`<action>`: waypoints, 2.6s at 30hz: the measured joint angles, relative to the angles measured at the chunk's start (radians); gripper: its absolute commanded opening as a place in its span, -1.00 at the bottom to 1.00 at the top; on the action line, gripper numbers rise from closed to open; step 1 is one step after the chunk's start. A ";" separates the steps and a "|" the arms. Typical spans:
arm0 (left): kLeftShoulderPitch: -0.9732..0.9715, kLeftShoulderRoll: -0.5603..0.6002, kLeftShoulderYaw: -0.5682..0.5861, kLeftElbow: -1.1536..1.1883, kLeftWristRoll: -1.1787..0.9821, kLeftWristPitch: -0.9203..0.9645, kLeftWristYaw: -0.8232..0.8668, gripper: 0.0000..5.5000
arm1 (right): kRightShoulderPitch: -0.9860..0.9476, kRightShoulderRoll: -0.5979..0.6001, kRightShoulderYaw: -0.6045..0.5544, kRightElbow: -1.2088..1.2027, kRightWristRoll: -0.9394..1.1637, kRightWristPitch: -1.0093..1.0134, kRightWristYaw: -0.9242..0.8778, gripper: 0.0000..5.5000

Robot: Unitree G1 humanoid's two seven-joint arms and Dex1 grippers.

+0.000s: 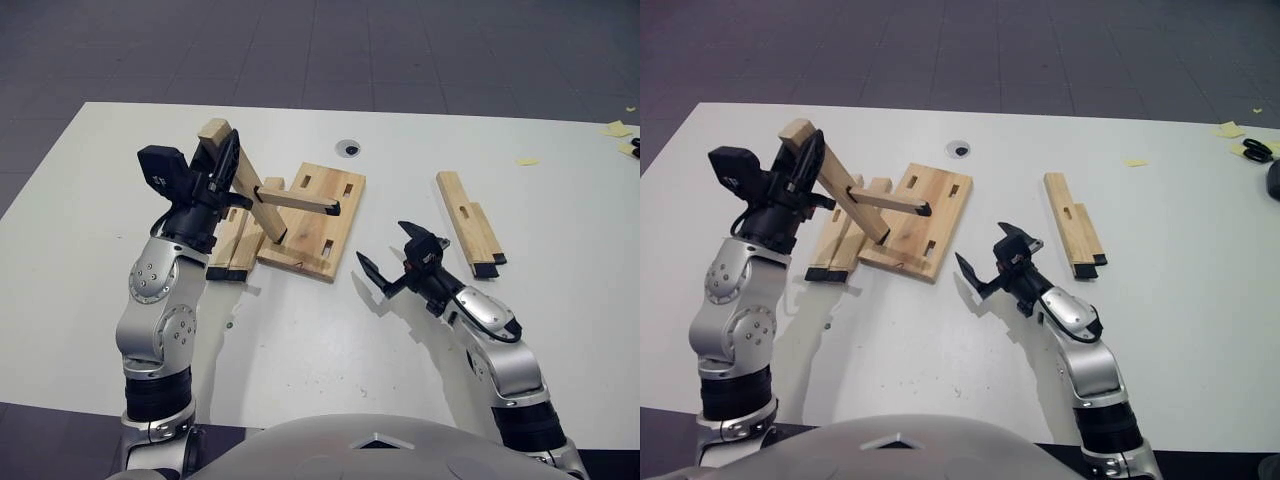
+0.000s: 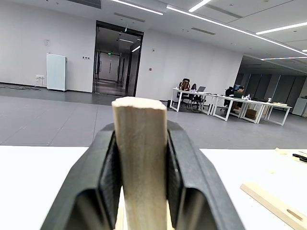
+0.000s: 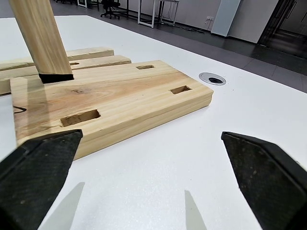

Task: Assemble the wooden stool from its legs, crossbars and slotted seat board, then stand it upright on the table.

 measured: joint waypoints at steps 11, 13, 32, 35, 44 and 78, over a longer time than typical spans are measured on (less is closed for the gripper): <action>0.082 -0.005 -0.007 -0.046 0.003 -0.045 0.009 -0.63 | -0.013 -0.002 -0.003 0.000 -0.001 0.000 -0.001 0.96; 0.130 -0.006 -0.008 -0.068 0.003 -0.077 0.005 -0.63 | -0.014 -0.002 -0.005 0.000 -0.001 0.000 -0.001 0.96; 0.080 0.053 -0.092 -0.053 0.038 -0.016 -0.003 -0.62 | -0.027 -0.001 -0.008 0.000 -0.002 0.002 -0.009 0.96; 0.080 0.054 -0.093 -0.053 0.036 -0.015 0.001 -0.62 | -0.027 0.000 -0.008 0.000 -0.002 0.002 -0.011 0.96; -0.003 0.030 -0.078 -0.006 0.015 0.037 0.025 -0.62 | -0.059 0.010 -0.008 0.019 -0.003 -0.001 -0.013 0.96; -0.733 0.130 0.165 0.252 -0.222 0.258 -0.009 0.95 | -0.090 0.026 0.002 0.077 -0.015 -0.038 -0.025 0.96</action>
